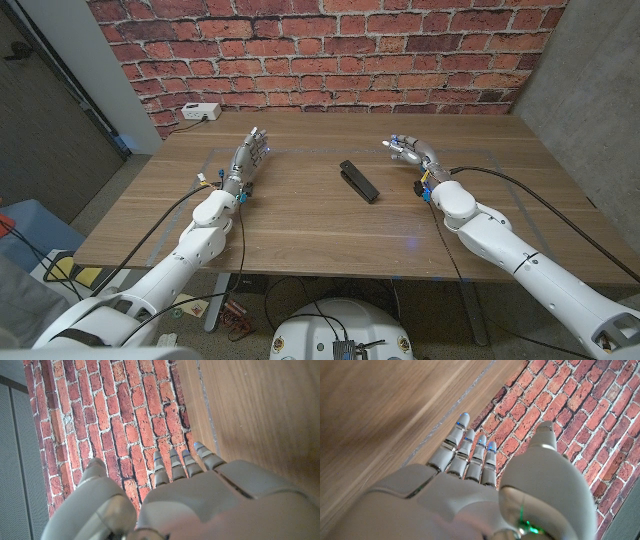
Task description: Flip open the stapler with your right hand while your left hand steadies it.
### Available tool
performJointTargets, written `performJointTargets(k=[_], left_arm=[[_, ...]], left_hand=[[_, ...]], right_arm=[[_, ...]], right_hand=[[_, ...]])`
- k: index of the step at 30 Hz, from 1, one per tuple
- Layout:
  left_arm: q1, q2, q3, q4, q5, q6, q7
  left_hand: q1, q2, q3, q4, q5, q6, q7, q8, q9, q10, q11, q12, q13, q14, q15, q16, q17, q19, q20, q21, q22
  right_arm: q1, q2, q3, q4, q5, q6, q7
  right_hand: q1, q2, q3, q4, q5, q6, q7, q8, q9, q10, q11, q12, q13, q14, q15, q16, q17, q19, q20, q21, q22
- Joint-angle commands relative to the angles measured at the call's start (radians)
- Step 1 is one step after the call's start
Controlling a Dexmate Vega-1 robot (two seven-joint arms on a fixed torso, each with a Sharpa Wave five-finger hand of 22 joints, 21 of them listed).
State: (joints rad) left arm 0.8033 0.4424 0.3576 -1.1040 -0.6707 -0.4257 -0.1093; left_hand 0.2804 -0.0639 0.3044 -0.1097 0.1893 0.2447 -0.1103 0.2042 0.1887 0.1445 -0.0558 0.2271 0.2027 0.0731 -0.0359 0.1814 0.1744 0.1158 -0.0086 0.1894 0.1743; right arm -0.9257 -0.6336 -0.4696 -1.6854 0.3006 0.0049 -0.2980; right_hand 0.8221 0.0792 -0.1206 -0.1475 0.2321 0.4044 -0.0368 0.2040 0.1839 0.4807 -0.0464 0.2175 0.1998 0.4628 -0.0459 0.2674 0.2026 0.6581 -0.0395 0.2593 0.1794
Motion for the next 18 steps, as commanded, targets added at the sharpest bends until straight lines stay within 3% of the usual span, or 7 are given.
performJointTargets(k=[1, 5, 10, 18], left_arm=[[-0.003, -0.001, 0.000, 0.002, -0.003, -0.009, -0.012], [0.004, 0.002, -0.001, -0.009, -0.003, -0.008, -0.007], [0.011, 0.004, -0.002, -0.015, -0.005, -0.009, -0.007], [0.017, 0.007, -0.003, -0.022, -0.006, -0.007, -0.007]], left_hand=[[0.001, 0.007, 0.001, -0.002, 0.001, 0.002, 0.001, 0.002, 0.004, 0.006, -0.004, 0.005, 0.001, 0.012, -0.045, 0.005, 0.003, 0.003, -0.003, 0.006, 0.003], [0.001, 0.008, 0.000, -0.003, 0.001, 0.001, 0.001, 0.001, 0.004, 0.008, 0.002, 0.005, 0.001, 0.012, -0.045, 0.005, 0.003, 0.003, -0.003, 0.006, 0.003], [0.001, 0.008, 0.000, -0.003, 0.001, 0.001, 0.001, 0.000, 0.004, 0.008, -0.003, 0.004, 0.002, 0.012, -0.045, 0.005, 0.003, 0.003, -0.002, 0.006, 0.003], [0.001, 0.009, -0.001, -0.004, 0.001, 0.005, 0.007, 0.001, 0.005, 0.008, 0.004, 0.004, 0.002, 0.012, -0.045, 0.005, 0.003, 0.003, -0.003, 0.006, 0.003]], right_arm=[[0.000, -0.008, -0.027, -0.074, -0.124, -0.152, -0.094], [-0.001, -0.010, -0.036, -0.099, -0.153, -0.193, -0.115], [0.002, -0.011, -0.052, -0.114, -0.200, -0.221, -0.137], [0.004, 0.003, -0.072, -0.127, -0.253, -0.254, -0.166]], right_hand=[[0.001, 0.004, 0.010, 0.006, -0.005, -0.021, -0.001, -0.008, 0.006, 0.010, -0.009, -0.002, 0.005, 0.030, -0.119, 0.018, 0.010, 0.007, 0.001, -0.002, 0.005], [-0.015, 0.000, 0.004, 0.016, -0.008, -0.023, 0.005, -0.007, 0.007, 0.024, -0.007, 0.005, 0.011, 0.041, -0.120, 0.026, 0.015, 0.013, 0.005, -0.002, 0.005], [-0.043, -0.016, -0.009, 0.029, -0.010, 0.021, 0.021, 0.010, 0.008, 0.053, 0.006, 0.016, 0.021, 0.059, -0.106, 0.037, 0.024, 0.037, 0.015, 0.003, 0.005], [-0.050, -0.023, -0.012, 0.032, -0.008, 0.040, 0.046, 0.015, 0.009, 0.072, 0.017, 0.020, 0.022, 0.081, -0.098, 0.049, 0.030, 0.052, 0.015, 0.005, 0.005]])
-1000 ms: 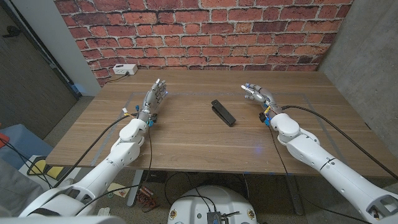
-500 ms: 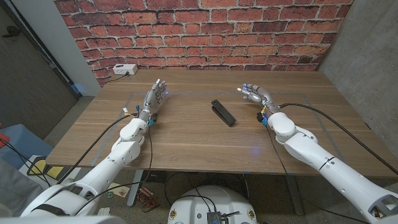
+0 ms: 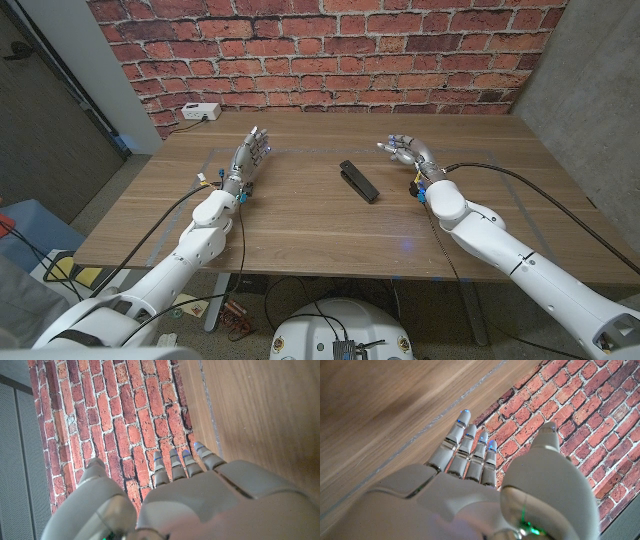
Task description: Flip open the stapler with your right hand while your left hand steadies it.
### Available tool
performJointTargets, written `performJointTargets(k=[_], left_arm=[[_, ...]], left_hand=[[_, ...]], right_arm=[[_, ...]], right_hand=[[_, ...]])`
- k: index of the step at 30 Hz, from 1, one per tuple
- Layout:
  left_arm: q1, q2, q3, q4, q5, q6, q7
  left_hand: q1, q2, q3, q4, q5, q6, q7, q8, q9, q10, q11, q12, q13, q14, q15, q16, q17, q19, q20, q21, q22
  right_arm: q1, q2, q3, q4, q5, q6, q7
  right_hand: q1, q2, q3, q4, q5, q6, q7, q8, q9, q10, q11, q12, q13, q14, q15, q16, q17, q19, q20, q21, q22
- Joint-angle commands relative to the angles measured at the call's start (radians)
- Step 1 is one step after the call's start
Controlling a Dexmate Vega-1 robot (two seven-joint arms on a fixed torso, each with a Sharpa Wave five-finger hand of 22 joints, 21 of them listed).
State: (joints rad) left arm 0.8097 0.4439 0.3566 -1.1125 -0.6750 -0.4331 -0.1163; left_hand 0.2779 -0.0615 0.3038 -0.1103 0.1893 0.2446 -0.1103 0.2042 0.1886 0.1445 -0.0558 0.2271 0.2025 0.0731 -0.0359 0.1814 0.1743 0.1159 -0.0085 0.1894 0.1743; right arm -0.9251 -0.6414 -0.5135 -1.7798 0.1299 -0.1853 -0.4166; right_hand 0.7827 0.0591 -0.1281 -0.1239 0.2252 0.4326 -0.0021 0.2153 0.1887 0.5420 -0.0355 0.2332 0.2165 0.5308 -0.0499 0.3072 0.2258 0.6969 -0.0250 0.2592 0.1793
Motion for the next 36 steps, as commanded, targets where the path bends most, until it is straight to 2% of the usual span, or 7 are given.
performJointTargets(k=[1, 9, 12, 18, 19, 21, 36], left_arm=[[0.011, 0.006, -0.002, -0.013, -0.002, 0.000, -0.001], [0.011, 0.011, -0.003, -0.019, -0.003, 0.007, -0.001], [0.007, 0.013, -0.001, -0.018, -0.002, 0.009, -0.004], [0.009, -0.005, -0.005, -0.009, -0.012, -0.003, -0.002], [0.010, -0.003, -0.004, -0.011, -0.014, 0.002, -0.004], [0.010, 0.000, -0.003, -0.013, -0.013, 0.008, -0.007], [0.023, 0.005, -0.006, -0.022, -0.015, 0.009, 0.000]], left_hand=[[0.003, 0.006, -0.001, -0.003, 0.001, 0.007, 0.009, 0.001, 0.005, 0.009, 0.004, 0.004, 0.002, 0.012, -0.044, 0.005, 0.003, 0.003, -0.003, 0.006, 0.003], [0.004, 0.008, -0.001, -0.004, 0.001, 0.007, 0.014, 0.000, 0.005, 0.012, 0.003, 0.004, 0.002, 0.012, -0.045, 0.005, 0.003, 0.003, -0.005, 0.006, 0.003], [0.003, 0.008, -0.002, -0.004, 0.001, 0.008, 0.015, 0.000, 0.004, 0.013, -0.003, 0.004, 0.002, 0.012, -0.045, 0.005, 0.003, 0.003, -0.005, 0.007, 0.003], [0.003, 0.009, -0.002, -0.004, 0.001, 0.013, 0.021, 0.000, 0.004, 0.014, -0.001, 0.004, 0.002, 0.013, -0.045, 0.005, 0.003, 0.005, -0.005, 0.007, 0.003], [0.003, 0.009, -0.003, -0.004, 0.001, 0.013, 0.020, 0.000, 0.004, 0.014, 0.002, 0.004, 0.002, 0.012, -0.045, 0.004, 0.003, 0.005, -0.005, 0.007, 0.003], [0.002, 0.009, -0.003, -0.004, 0.001, 0.007, 0.020, -0.003, 0.004, 0.012, 0.001, 0.003, 0.002, 0.011, -0.043, 0.004, 0.003, 0.003, -0.005, 0.006, 0.003], [0.000, 0.009, -0.005, -0.004, 0.001, 0.004, 0.015, -0.006, 0.004, 0.009, 0.000, 0.001, 0.003, 0.008, -0.043, 0.003, 0.003, -0.001, -0.004, 0.005, 0.003]], right_arm=[[0.005, 0.013, -0.031, -0.033, -0.088, -0.070, -0.050], [0.023, 0.014, -0.066, -0.050, -0.154, -0.124, -0.054], [0.028, 0.020, -0.072, -0.045, -0.162, -0.122, -0.050], [0.040, 0.026, -0.083, -0.047, -0.178, -0.146, -0.038], [0.041, 0.027, -0.086, -0.047, -0.185, -0.147, -0.039], [0.045, 0.028, -0.093, -0.054, -0.198, -0.164, -0.040], [0.054, 0.037, -0.120, -0.082, -0.244, -0.228, -0.031]], right_hand=[[-0.011, -0.004, -0.005, 0.008, 0.000, 0.011, 0.015, 0.003, 0.004, 0.009, 0.007, 0.003, 0.006, 0.012, -0.094, 0.009, 0.007, 0.012, 0.000, 0.004, 0.005], [-0.018, -0.009, -0.009, 0.011, 0.001, 0.004, 0.023, 0.000, 0.005, 0.004, 0.009, -0.001, 0.007, 0.003, -0.087, 0.007, 0.010, 0.007, 0.002, -0.001, 0.005], [-0.029, -0.009, -0.011, 0.017, 0.002, 0.025, -0.011, 0.007, 0.006, 0.005, 0.005, -0.001, 0.010, 0.000, -0.092, 0.009, 0.014, 0.006, 0.003, -0.003, 0.005], [-0.033, -0.007, -0.012, 0.020, 0.004, 0.021, -0.011, 0.005, 0.008, -0.003, -0.002, -0.004, 0.012, -0.008, -0.100, 0.007, 0.017, 0.002, 0.005, -0.007, 0.005], [-0.038, -0.009, -0.013, 0.022, 0.005, 0.021, -0.026, 0.005, 0.009, -0.003, -0.021, -0.004, 0.015, -0.008, -0.109, 0.009, 0.020, 0.001, 0.008, -0.008, 0.005], [-0.041, -0.008, -0.013, 0.024, 0.006, 0.025, -0.040, 0.007, 0.011, -0.002, -0.035, -0.003, 0.019, -0.002, -0.124, 0.013, 0.023, 0.001, 0.008, -0.010, 0.005], [-0.070, 0.015, -0.012, 0.043, 0.013, 0.018, -0.026, 0.007, 0.018, 0.009, -0.022, 0.010, 0.045, 0.008, -0.115, 0.045, 0.065, -0.012, 0.038, -0.011, 0.018]])
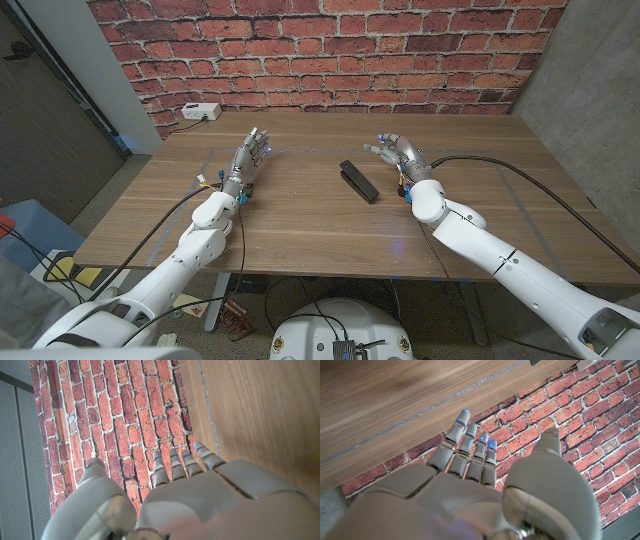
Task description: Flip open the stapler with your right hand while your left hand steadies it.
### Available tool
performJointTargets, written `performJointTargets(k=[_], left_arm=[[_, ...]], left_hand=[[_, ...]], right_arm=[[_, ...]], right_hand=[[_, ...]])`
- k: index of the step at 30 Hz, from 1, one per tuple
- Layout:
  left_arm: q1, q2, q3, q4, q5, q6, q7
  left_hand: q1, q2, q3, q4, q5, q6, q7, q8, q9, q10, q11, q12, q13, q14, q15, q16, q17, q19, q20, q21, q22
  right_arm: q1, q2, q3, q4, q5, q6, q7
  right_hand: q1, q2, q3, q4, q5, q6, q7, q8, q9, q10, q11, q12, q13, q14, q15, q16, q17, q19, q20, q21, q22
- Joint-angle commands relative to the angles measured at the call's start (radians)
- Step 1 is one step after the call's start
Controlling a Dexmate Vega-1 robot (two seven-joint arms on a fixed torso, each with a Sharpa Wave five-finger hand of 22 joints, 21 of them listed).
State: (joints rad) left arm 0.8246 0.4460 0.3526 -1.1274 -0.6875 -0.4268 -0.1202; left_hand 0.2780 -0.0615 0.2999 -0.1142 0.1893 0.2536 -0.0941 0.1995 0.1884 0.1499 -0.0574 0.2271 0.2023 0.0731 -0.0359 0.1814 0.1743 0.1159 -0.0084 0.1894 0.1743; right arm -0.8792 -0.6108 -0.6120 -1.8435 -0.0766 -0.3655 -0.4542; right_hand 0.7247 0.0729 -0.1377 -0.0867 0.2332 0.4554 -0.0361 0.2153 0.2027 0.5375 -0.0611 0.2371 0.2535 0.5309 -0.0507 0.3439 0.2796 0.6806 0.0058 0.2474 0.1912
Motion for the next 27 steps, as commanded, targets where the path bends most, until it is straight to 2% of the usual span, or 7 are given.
performJointTargets(k=[1, 2, 10, 18, 21, 25, 27], left_arm=[[0.009, 0.002, -0.003, -0.006, -0.004, 0.003, 0.003], [0.009, 0.002, -0.002, -0.006, -0.003, 0.003, 0.003], [0.008, 0.002, -0.002, -0.003, -0.002, -0.001, 0.000], [0.011, 0.005, -0.002, -0.009, -0.002, 0.003, 0.002], [0.013, 0.000, -0.005, -0.006, -0.009, -0.001, -0.001], [0.014, -0.004, -0.003, -0.002, -0.008, -0.005, -0.002], [0.015, 0.001, -0.001, -0.005, -0.005, 0.000, -0.003]], left_hand=[[0.000, 0.009, -0.002, 0.000, 0.001, -0.005, -0.001, -0.001, 0.004, 0.007, 0.008, 0.002, 0.003, 0.008, -0.042, 0.003, 0.003, -0.002, -0.005, 0.005, 0.003], [0.000, 0.009, -0.002, -0.001, 0.001, -0.005, -0.001, -0.001, 0.004, 0.005, 0.002, 0.001, 0.003, 0.008, -0.043, 0.003, 0.003, -0.002, -0.004, 0.005, 0.003], [0.000, 0.009, -0.003, -0.001, 0.001, -0.005, 0.000, -0.002, 0.004, 0.004, 0.005, 0.000, 0.003, 0.008, -0.042, 0.003, 0.003, -0.002, -0.005, 0.005, 0.003], [-0.001, 0.009, -0.004, -0.001, 0.001, -0.005, 0.001, -0.002, 0.004, 0.004, -0.002, 0.000, 0.003, 0.008, -0.042, 0.003, 0.003, -0.002, -0.005, 0.005, 0.003], [-0.002, 0.010, -0.004, -0.001, 0.001, -0.005, 0.000, -0.002, 0.004, 0.006, 0.007, 0.000, 0.003, 0.007, -0.042, 0.003, 0.003, -0.002, -0.005, 0.005, 0.003], [-0.004, 0.010, -0.006, 0.000, 0.001, -0.003, 0.002, -0.002, 0.004, 0.007, 0.004, 0.000, 0.003, 0.007, -0.042, 0.003, 0.003, -0.003, -0.005, 0.005, 0.003], [-0.004, 0.010, -0.006, 0.000, 0.001, -0.003, 0.002, -0.002, 0.004, 0.007, 0.000, 0.000, 0.003, 0.007, -0.042, 0.004, 0.003, -0.003, -0.005, 0.005, 0.003]], right_arm=[[0.008, 0.007, -0.025, -0.019, -0.044, -0.051, 0.004], [0.009, 0.008, -0.028, -0.023, -0.048, -0.060, 0.004], [0.012, 0.012, -0.045, -0.040, -0.079, -0.098, 0.004], [0.018, 0.013, -0.068, -0.062, -0.111, -0.147, 0.014], [0.020, 0.014, -0.075, -0.065, -0.119, -0.157, 0.017], [0.028, 0.017, -0.093, -0.069, -0.140, -0.183, 0.022], [0.031, 0.017, -0.098, -0.073, -0.144, -0.192, 0.031]], right_hand=[[-0.014, 0.001, -0.003, 0.007, 0.005, -0.004, 0.009, 0.008, 0.004, 0.016, 0.007, 0.008, 0.010, 0.009, -0.112, 0.011, 0.015, 0.005, 0.007, 0.001, 0.007], [-0.015, 0.001, -0.003, 0.007, 0.005, -0.004, 0.011, 0.008, 0.004, 0.016, 0.006, 0.008, 0.011, 0.009, -0.110, 0.013, 0.017, 0.005, 0.007, 0.002, 0.008], [-0.016, 0.003, -0.002, 0.006, 0.007, 0.001, 0.024, 0.012, 0.007, 0.021, 0.017, 0.014, 0.024, 0.012, -0.104, 0.030, 0.041, 0.012, -0.005, 0.009, 0.015], [-0.014, 0.001, -0.002, 0.003, 0.009, 0.005, 0.035, 0.017, 0.011, 0.028, 0.023, 0.022, 0.038, 0.011, -0.099, 0.046, 0.065, 0.037, -0.030, 0.025, 0.021], [-0.014, 0.000, -0.002, 0.003, 0.009, 0.012, 0.045, 0.020, 0.012, 0.033, 0.031, 0.026, 0.044, 0.012, -0.095, 0.055, 0.077, 0.041, -0.035, 0.029, 0.025], [-0.015, -0.001, -0.003, 0.002, 0.010, 0.018, 0.051, 0.023, 0.011, 0.039, 0.034, 0.029, 0.049, 0.014, -0.094, 0.061, 0.086, 0.044, -0.037, 0.032, 0.027], [-0.014, 0.001, -0.001, 0.001, 0.010, 0.018, 0.052, 0.022, 0.011, 0.040, 0.037, 0.031, 0.055, 0.014, -0.092, 0.070, 0.099, 0.060, -0.051, 0.042, 0.030]])
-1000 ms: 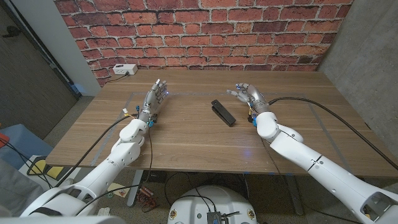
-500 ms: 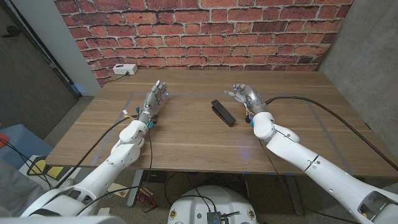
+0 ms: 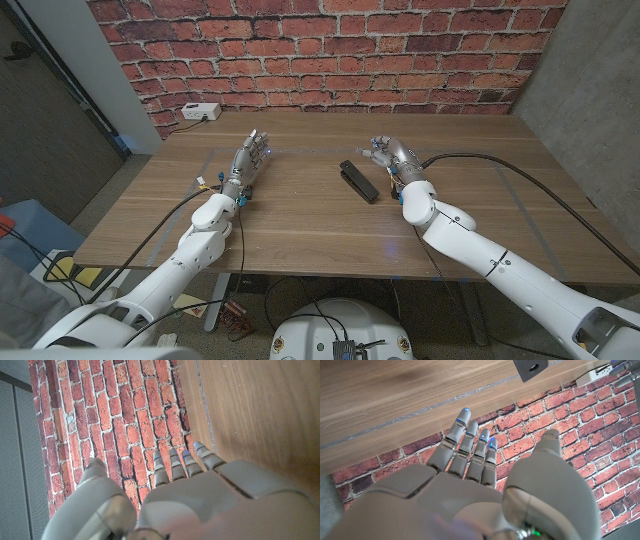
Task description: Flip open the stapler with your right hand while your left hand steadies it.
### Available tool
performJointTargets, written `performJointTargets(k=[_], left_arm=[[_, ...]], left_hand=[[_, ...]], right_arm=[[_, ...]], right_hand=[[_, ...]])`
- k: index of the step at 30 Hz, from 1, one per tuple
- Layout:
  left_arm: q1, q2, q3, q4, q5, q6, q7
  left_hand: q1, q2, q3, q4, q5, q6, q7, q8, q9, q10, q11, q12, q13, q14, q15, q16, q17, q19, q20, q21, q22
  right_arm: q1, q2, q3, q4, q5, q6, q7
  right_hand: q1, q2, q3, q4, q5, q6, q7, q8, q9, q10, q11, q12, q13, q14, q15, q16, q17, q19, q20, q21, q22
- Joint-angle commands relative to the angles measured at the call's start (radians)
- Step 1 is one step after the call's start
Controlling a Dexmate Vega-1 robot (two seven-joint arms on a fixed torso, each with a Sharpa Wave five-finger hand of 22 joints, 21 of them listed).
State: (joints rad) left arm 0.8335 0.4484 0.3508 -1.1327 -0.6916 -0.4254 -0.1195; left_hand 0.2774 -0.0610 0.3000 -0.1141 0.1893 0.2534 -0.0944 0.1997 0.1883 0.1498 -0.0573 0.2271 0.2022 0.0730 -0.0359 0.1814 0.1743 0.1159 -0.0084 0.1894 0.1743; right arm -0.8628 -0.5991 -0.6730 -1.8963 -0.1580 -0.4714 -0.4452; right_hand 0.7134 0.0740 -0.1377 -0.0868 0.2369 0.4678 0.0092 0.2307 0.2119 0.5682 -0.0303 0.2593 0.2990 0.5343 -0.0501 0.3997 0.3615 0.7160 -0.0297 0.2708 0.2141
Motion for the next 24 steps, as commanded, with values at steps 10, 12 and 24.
performJointTargets(k=[10, 12, 24], left_arm=[[0.014, 0.001, -0.003, -0.005, -0.005, -0.002, -0.001], [0.014, 0.000, -0.002, -0.005, -0.004, -0.002, -0.001], [0.010, -0.004, 0.000, 0.005, -0.006, -0.002, -0.006]], left_hand=[[-0.007, 0.010, -0.008, 0.001, 0.001, 0.002, 0.005, -0.001, 0.004, 0.008, -0.001, 0.000, 0.003, 0.009, -0.042, 0.004, 0.004, -0.003, -0.005, 0.005, 0.003], [-0.008, 0.010, -0.009, 0.001, 0.001, 0.003, 0.006, 0.000, 0.004, 0.009, -0.001, 0.000, 0.003, 0.008, -0.041, 0.004, 0.004, -0.003, -0.004, 0.005, 0.003], [-0.012, 0.010, -0.011, 0.003, 0.002, 0.008, 0.007, 0.000, 0.004, 0.007, 0.000, -0.001, 0.003, 0.009, -0.042, 0.004, 0.004, -0.004, -0.005, 0.006, 0.003]], right_arm=[[0.025, 0.008, -0.055, -0.039, -0.080, -0.141, 0.047], [0.031, 0.007, -0.059, -0.043, -0.079, -0.157, 0.060], [0.071, 0.004, -0.103, -0.058, -0.102, -0.246, 0.105]], right_hand=[[-0.001, 0.004, 0.003, -0.001, 0.009, -0.003, -0.014, 0.006, 0.006, -0.001, -0.008, 0.011, 0.031, 0.015, -0.103, 0.043, 0.058, 0.032, -0.024, 0.038, 0.025], [-0.001, 0.003, 0.003, -0.002, 0.008, -0.010, -0.013, 0.004, 0.007, -0.009, -0.002, 0.010, 0.035, 0.004, -0.097, 0.044, 0.067, 0.031, -0.024, 0.042, 0.028], [-0.006, 0.001, 0.002, -0.002, 0.008, -0.031, 0.004, 0.000, 0.012, -0.043, 0.012, 0.001, 0.052, -0.030, -0.087, 0.055, 0.106, 0.012, -0.021, 0.050, 0.041]])
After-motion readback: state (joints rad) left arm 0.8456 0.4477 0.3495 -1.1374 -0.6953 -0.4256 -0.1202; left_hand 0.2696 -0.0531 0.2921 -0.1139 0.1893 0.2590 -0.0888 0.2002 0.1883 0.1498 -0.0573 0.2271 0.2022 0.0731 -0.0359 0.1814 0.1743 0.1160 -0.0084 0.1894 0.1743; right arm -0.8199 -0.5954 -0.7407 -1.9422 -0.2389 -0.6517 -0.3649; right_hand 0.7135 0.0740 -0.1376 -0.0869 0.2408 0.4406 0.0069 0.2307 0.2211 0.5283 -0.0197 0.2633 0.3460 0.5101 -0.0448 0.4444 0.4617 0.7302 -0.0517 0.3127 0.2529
